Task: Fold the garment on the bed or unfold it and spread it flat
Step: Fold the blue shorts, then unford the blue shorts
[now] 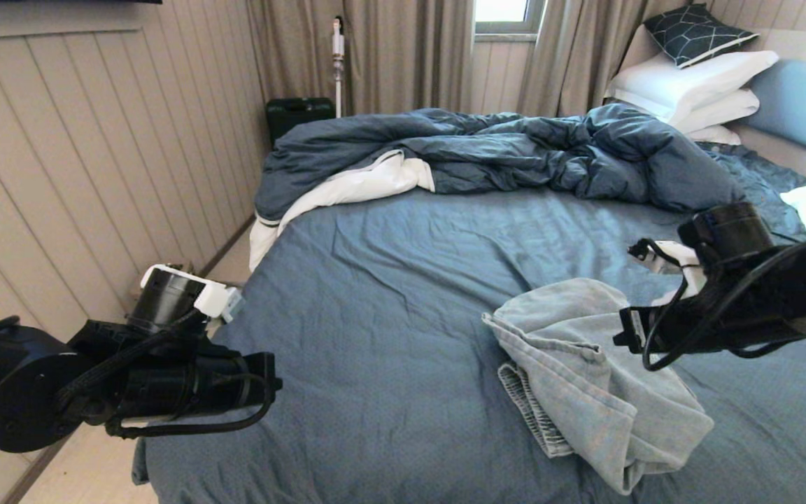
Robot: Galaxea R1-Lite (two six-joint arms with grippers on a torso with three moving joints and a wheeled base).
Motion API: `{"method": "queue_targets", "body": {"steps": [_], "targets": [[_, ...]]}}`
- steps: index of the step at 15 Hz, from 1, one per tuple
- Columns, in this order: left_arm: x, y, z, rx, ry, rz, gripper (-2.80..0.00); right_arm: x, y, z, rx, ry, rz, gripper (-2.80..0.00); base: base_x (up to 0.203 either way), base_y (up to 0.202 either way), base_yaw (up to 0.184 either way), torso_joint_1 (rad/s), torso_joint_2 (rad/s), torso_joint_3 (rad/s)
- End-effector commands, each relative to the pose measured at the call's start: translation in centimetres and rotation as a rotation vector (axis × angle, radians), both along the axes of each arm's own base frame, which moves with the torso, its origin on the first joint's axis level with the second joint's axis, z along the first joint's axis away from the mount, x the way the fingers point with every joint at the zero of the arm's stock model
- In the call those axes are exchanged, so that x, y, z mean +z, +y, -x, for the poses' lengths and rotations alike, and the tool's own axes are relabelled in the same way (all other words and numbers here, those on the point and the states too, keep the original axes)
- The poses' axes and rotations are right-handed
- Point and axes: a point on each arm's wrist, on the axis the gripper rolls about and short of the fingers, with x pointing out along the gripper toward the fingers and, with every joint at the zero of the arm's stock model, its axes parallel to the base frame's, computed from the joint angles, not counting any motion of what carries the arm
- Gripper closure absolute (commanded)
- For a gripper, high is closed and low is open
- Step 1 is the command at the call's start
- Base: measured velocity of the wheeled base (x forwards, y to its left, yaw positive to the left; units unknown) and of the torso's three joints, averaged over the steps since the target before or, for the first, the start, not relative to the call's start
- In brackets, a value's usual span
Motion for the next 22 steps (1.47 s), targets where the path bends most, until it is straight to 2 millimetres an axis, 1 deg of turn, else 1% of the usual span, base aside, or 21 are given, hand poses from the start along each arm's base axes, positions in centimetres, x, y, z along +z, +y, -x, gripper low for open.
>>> {"method": "queue_targets", "body": {"steps": [1, 3, 5, 8, 10, 13, 14, 15, 17, 19, 20, 22], "targets": [[0.0, 0.0, -0.1, 0.002, 0.002, 0.002, 0.0, -2.2, 1.8, -0.3, 0.056, 0.064, 0.002, 0.0, 0.0, 0.0, 0.0, 0.0, 0.0, 0.0], [-0.1, 0.0, 0.0, 0.002, 0.003, 0.002, 0.0, -3.3, 4.8, 0.3, 0.137, 0.064, -0.007, 0.0, 0.0, 0.0, 0.0, 0.0, 0.0, 0.0], [0.0, 0.0, 0.0, 0.002, 0.0, 0.003, 0.0, -3.5, 7.6, 1.2, 0.191, 0.064, -0.029, 0.0, 0.0, 0.0, 0.0, 0.0, 0.0, 0.0], [0.0, 0.0, 0.0, 0.002, 0.002, 0.005, 0.0, -4.2, 9.9, 3.2, 0.251, 0.102, -0.038, 0.0, 0.0, 0.0, 0.0, 0.0, 0.0, 0.0], [0.1, 0.0, 0.1, 0.002, -0.001, 0.006, 0.0, -4.7, 10.4, 3.8, 0.249, 0.118, -0.018, 0.0, 0.0, 0.0, 0.0, 0.0, 0.0, 0.0], [0.2, 0.1, 0.1, 0.003, -0.005, 0.01, 0.0, -3.8, 9.9, 4.2, 0.226, 0.086, -0.015, 0.0, 0.0, 0.0, 0.0, 0.0, 0.0, 0.0], [0.5, 0.1, 0.3, 0.003, -0.016, 0.013, 0.0, -3.1, 9.6, 4.6, 0.223, 0.063, -0.022, 0.0, 0.0, 0.0, 0.0, 0.0, 0.0, 0.0], [1.0, 0.3, 0.5, 0.004, -0.033, 0.021, 0.0, -1.6, 9.0, 5.5, 0.216, 0.013, -0.038, 0.0, 0.0, 0.0, 0.0, 0.0, 0.0, 0.0], [3.1, 0.8, 1.6, 0.003, -0.104, 0.056, 0.0, 2.4, 6.7, 8.2, 0.177, -0.096, -0.069, 0.0, 0.0, 0.0, 0.0, 0.0, 0.0, 0.0], [5.9, 1.7, 3.5, 0.002, -0.198, 0.097, 0.0, 5.2, 4.2, 11.7, 0.134, -0.161, -0.077, 0.0, 0.0, 0.0, 0.0, 0.0, 0.0, 0.0], [7.3, 2.4, 4.9, 0.001, -0.241, 0.111, 0.0, 6.4, 3.0, 13.9, 0.119, -0.19, -0.077, 0.0, 0.0, 0.0, 0.0, 0.0, 0.0, 0.0], [10.0, 4.3, 8.7, -0.004, -0.309, 0.115, 0.0, 7.5, 0.9, 18.7, 0.094, -0.23, -0.073, 0.0, 0.0, 0.0, 0.0, 0.0, 0.0, 0.0]]}}
